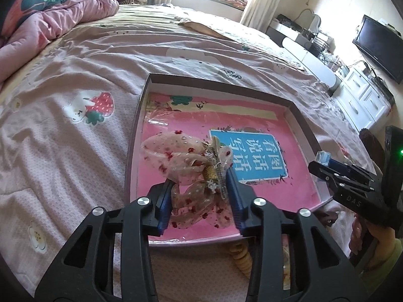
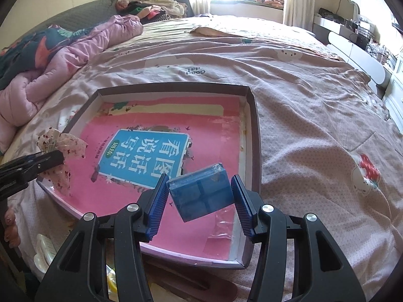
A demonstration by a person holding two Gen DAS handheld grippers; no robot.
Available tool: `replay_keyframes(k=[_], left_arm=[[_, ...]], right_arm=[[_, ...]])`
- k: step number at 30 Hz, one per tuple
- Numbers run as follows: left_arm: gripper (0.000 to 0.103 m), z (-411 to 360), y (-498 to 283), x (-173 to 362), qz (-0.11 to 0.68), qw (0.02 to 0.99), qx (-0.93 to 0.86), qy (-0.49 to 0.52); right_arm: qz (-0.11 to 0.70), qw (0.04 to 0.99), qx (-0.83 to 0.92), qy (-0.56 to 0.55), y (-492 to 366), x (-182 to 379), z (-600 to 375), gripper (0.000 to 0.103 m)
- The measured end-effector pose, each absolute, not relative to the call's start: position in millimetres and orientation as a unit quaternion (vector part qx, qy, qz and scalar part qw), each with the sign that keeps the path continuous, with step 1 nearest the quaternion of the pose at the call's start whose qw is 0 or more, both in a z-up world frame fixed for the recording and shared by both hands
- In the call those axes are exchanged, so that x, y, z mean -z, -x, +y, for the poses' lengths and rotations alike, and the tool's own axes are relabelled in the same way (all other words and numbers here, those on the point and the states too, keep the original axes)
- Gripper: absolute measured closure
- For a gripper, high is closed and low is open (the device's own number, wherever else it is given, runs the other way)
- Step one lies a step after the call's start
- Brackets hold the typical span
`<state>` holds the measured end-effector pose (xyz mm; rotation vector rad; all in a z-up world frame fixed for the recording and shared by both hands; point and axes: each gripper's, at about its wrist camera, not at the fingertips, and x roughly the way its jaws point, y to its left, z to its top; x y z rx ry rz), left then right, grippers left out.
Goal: Organize jewelry
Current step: 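Carry the bow clip with the left tool while the right tool grasps the blue box, then lower the bow clip and blue box into the tray and open both tools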
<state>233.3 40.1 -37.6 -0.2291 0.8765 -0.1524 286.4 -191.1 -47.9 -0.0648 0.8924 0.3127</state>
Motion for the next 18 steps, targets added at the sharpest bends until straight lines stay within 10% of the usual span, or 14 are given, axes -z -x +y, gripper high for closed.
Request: replay_keyframes(k=[11,18], left_arm=[[0.054,38,-222,33,0.420,0.898,0.072,0.107],[0.047,38,-214,25,0.411,0.903,0.072,0.105]], right_arm=[[0.434,0.888,-0.153,0.009,-277,51,-199,0.054],[0.418,0.895,-0.154,-0.009,-265,44,-205,0.031]])
